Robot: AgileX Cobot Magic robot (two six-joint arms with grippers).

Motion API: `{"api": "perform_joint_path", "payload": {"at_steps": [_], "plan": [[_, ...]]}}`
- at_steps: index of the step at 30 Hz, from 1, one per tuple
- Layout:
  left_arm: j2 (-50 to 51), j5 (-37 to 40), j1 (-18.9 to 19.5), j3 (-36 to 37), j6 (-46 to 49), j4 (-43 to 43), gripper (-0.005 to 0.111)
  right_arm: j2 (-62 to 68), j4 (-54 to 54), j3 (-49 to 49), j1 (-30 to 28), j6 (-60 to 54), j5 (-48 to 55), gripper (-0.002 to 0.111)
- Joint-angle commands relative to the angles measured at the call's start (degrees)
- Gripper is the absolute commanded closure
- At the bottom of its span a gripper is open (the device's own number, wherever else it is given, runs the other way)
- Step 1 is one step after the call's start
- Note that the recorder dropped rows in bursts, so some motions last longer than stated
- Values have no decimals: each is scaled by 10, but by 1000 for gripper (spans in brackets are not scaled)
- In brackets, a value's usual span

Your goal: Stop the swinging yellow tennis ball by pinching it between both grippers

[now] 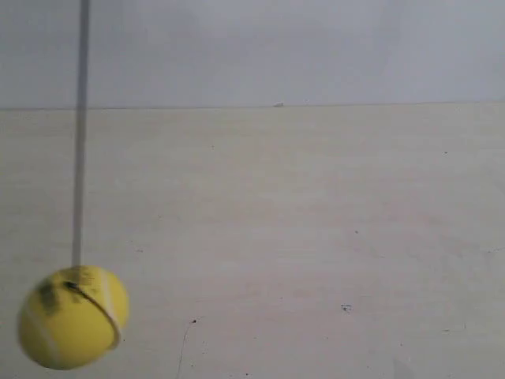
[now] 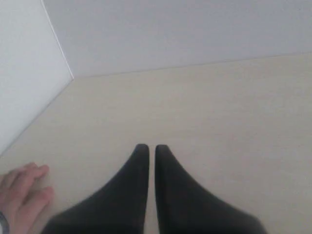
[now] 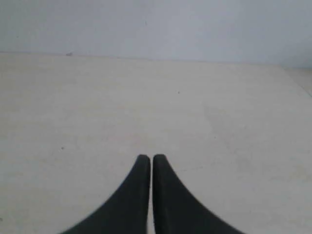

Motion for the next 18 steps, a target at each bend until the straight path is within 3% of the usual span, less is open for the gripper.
{"api": "perform_joint_path", "payload": {"at_steps": [1, 4, 8, 11, 18], "plan": [[-1, -60, -1, 2, 23, 21, 102, -3, -8, 0, -2, -6, -79, 108], [-1, -140, -1, 2, 13, -73, 102, -3, -6, 0, -2, -6, -148, 108], [-1, -232, -1, 2, -91, -225, 102, -3, -6, 0, -2, 3, -246, 108], [-1, -287, -1, 2, -170, -256, 102, -3, -2, 0, -2, 11, -299, 108], [-1, -296, -1, 2, -338, -246, 102, -3, -2, 0, -2, 66, -368, 108]]}}
